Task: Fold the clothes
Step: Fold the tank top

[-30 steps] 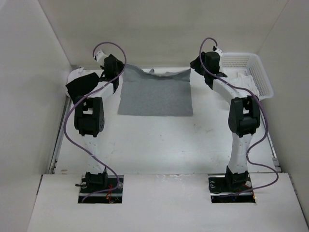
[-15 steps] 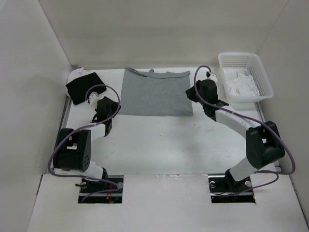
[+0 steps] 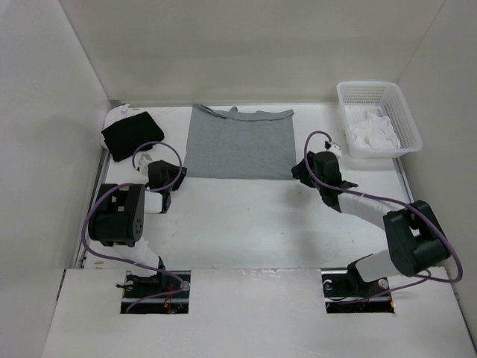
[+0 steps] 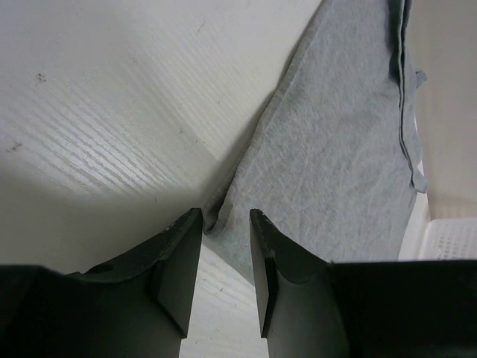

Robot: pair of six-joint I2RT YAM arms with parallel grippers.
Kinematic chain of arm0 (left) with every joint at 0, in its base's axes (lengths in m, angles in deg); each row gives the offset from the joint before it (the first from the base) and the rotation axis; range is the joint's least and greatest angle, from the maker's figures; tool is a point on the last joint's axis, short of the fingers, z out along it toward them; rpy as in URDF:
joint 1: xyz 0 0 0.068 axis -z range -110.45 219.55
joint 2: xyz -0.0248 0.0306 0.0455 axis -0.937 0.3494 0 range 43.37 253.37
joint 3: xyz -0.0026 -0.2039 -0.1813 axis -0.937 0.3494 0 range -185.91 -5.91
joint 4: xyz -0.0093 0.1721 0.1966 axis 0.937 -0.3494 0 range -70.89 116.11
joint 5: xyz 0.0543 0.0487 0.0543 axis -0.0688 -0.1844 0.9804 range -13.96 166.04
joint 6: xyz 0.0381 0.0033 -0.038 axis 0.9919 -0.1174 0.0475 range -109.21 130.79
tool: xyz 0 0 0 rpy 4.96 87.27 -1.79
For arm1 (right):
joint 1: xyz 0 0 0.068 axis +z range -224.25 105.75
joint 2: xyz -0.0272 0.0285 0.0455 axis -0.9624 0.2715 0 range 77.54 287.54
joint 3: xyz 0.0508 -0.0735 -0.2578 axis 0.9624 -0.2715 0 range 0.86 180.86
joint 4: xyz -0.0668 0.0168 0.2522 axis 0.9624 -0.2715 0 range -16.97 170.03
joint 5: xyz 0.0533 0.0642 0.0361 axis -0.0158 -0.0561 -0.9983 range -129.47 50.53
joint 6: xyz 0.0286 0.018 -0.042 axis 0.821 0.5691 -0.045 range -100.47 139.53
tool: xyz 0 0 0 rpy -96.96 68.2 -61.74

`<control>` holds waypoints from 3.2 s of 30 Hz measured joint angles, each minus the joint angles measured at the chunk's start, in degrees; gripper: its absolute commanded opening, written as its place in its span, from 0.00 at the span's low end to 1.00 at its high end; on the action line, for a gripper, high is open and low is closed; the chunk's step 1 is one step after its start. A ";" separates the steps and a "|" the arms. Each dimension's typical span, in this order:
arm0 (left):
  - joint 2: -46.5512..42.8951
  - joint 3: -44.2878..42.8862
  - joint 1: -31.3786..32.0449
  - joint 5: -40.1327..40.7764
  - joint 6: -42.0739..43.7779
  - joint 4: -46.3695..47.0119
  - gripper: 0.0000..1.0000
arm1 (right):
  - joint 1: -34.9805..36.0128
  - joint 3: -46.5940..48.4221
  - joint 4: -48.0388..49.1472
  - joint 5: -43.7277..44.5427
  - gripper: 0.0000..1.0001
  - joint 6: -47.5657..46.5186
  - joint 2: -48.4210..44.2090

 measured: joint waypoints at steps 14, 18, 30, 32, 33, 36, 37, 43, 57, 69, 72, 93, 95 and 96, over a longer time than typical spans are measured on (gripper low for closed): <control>-1.33 1.07 0.07 1.57 -0.46 -1.55 0.20 | -3.50 4.74 3.39 -0.55 0.50 7.06 15.19; -0.59 0.98 0.04 1.49 -0.52 -1.22 0.11 | -3.50 4.22 3.78 -1.22 0.48 9.05 15.28; -0.09 0.83 0.59 1.51 -0.74 -1.09 0.03 | -3.50 -0.87 7.65 -1.44 0.45 14.56 13.00; -0.09 0.83 0.59 1.53 -0.74 -1.09 0.03 | -3.50 -1.55 8.52 -1.44 0.44 15.26 12.90; -0.09 0.83 0.59 1.53 -0.74 -1.07 0.02 | -3.50 -1.60 8.61 -1.42 0.43 15.50 12.90; -0.09 0.83 0.59 1.53 -0.74 -0.94 0.02 | -3.52 -1.60 9.14 -1.55 0.35 16.33 13.51; -0.09 0.83 0.59 1.53 -0.74 -0.76 0.01 | -3.54 -1.60 9.92 -1.62 0.32 16.63 14.05; 0.55 0.83 0.81 1.51 -0.81 0.85 0.00 | -3.58 -1.60 12.74 -1.49 0.10 18.71 16.31; -26.01 6.36 0.68 1.18 -0.87 -5.49 0.00 | -1.64 -6.16 7.06 1.66 0.06 11.91 -8.04; -76.96 -13.70 0.72 3.98 6.27 -38.47 0.00 | 22.16 11.61 -23.67 17.07 0.07 -4.52 -50.03; -79.28 -20.63 0.81 4.09 7.67 -41.22 0.00 | 30.62 18.80 -27.36 22.14 0.07 -7.76 -50.69; -17.00 -10.38 0.20 4.59 6.27 -27.04 0.00 | -3.19 25.16 -15.06 -7.56 0.07 -2.16 13.35; -6.19 -18.67 -0.20 4.72 6.45 -25.51 0.00 | -5.35 32.48 -14.88 -9.97 0.07 -1.51 21.16; -2.14 -22.51 -0.39 4.70 6.54 -24.83 0.00 | -6.27 36.09 -14.86 -10.91 0.07 -1.31 24.09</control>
